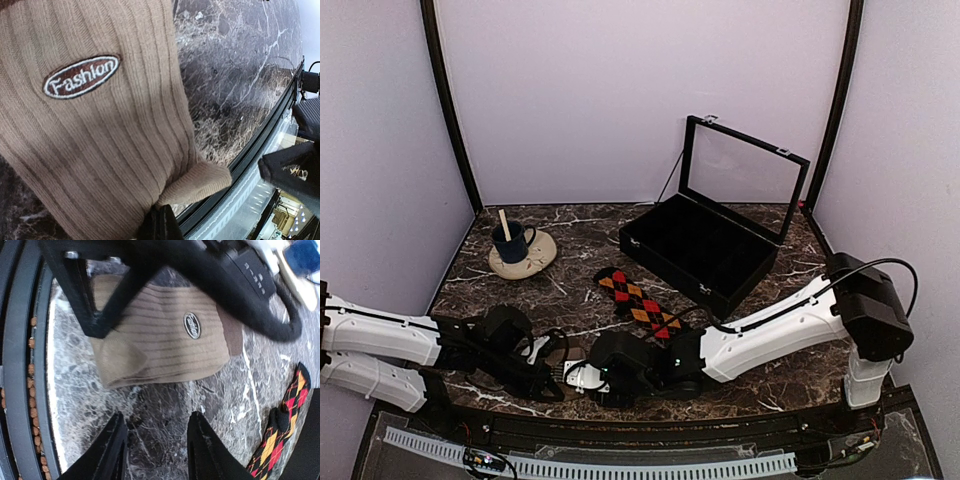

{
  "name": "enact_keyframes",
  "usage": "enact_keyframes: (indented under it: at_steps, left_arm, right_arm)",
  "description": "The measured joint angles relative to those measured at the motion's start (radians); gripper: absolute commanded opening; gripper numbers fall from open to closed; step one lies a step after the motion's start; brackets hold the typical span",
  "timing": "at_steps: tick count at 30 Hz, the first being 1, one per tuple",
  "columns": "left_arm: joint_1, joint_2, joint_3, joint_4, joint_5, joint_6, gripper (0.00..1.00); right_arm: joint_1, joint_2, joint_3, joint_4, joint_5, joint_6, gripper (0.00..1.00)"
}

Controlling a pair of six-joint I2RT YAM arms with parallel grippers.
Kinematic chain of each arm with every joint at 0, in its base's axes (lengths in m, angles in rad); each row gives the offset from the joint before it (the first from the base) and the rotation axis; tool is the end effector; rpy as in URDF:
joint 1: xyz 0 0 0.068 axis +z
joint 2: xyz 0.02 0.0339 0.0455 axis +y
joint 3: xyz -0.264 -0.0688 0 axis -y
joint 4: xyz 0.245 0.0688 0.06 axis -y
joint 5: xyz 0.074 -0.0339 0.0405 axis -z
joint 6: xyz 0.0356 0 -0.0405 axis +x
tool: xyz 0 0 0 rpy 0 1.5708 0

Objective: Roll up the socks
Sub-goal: Roll the sock at the corner of the board.

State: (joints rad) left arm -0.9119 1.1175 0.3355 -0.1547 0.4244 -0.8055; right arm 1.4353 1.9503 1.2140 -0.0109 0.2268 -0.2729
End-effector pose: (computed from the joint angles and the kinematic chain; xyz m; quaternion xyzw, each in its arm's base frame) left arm 0.1008 -0.1541 0.1350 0.1150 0.9240 -0.3615 0.0477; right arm 0.0646 0.4144 0.1648 -0.6568 0.6323 0.1317 0.3893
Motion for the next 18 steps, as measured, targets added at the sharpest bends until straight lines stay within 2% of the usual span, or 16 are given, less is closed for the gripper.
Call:
enact_keyframes:
  at_steps: [7,18]
  left_arm:
    - [0.025,-0.004,-0.011,0.002,0.037,-0.002,0.0]
    - [0.05,0.047,-0.01,0.033,0.095,0.013,0.0]
  right_arm:
    - [0.052,0.008,0.006,0.018,0.042,-0.089,0.49]
    - [0.088,0.064,0.043,0.019,0.055,-0.188,0.51]
